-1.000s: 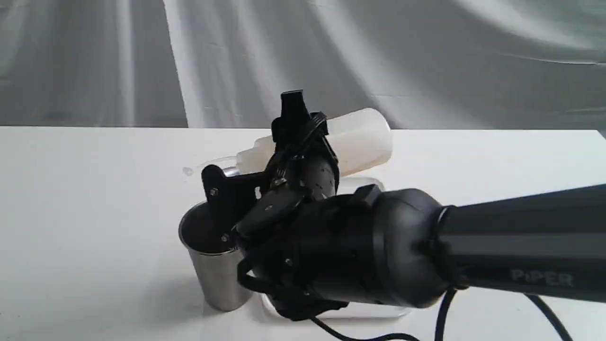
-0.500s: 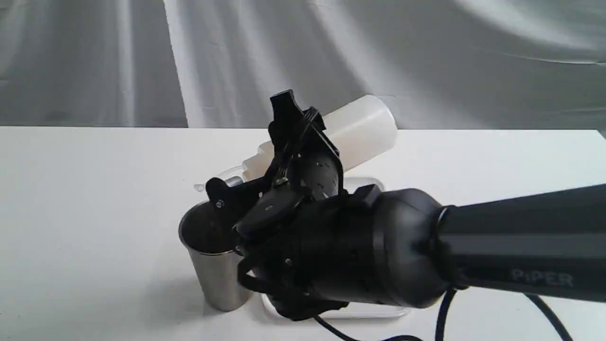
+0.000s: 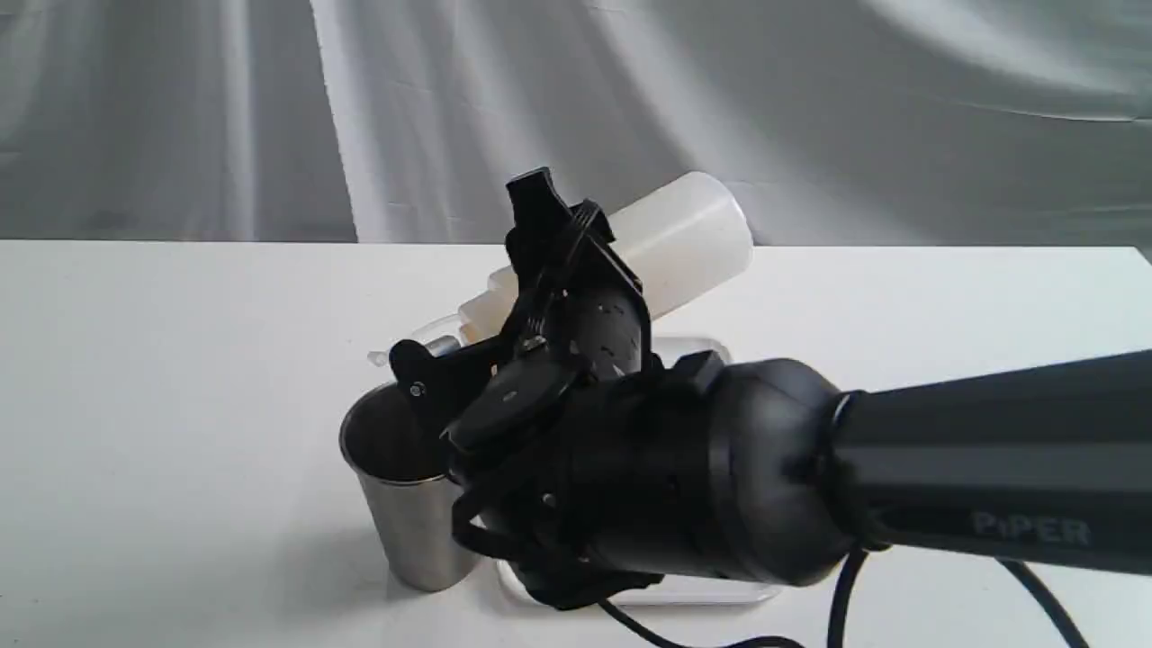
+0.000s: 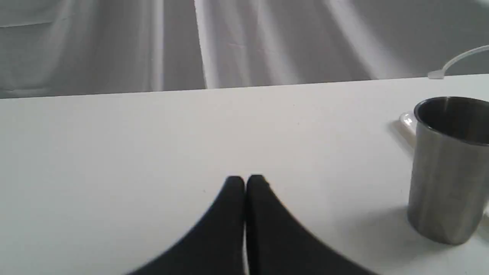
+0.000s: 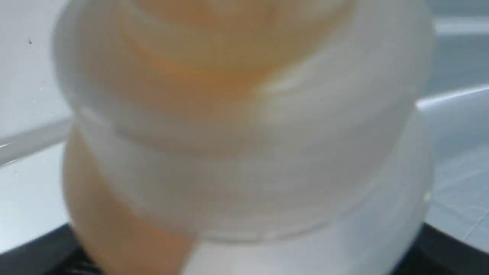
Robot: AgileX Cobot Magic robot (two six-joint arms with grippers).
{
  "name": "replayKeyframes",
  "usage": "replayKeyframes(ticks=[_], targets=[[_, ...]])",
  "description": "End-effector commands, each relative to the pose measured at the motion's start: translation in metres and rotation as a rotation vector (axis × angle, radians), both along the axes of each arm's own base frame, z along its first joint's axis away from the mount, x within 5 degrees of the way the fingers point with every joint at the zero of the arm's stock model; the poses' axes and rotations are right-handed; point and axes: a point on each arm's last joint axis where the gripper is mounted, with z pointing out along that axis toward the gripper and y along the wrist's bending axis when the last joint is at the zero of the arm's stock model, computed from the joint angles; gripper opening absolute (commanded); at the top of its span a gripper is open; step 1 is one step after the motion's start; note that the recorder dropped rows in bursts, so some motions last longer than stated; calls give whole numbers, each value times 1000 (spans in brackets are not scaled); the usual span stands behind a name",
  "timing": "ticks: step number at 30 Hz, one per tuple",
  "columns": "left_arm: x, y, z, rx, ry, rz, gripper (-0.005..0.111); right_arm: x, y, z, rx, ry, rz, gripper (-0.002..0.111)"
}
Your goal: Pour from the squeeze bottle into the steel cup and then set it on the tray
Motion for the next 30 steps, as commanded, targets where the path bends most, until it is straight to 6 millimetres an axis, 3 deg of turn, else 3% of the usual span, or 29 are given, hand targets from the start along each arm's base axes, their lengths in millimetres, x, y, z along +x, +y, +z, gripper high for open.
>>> replayKeyframes(ticks=[1,30], targets=[[0,0,-1,-6,-6,2,0,1,-1,9,-26,-47,-1,49],[0,0,-1,-2,-6,2,0,2,0,13,-94,-84,24,49]])
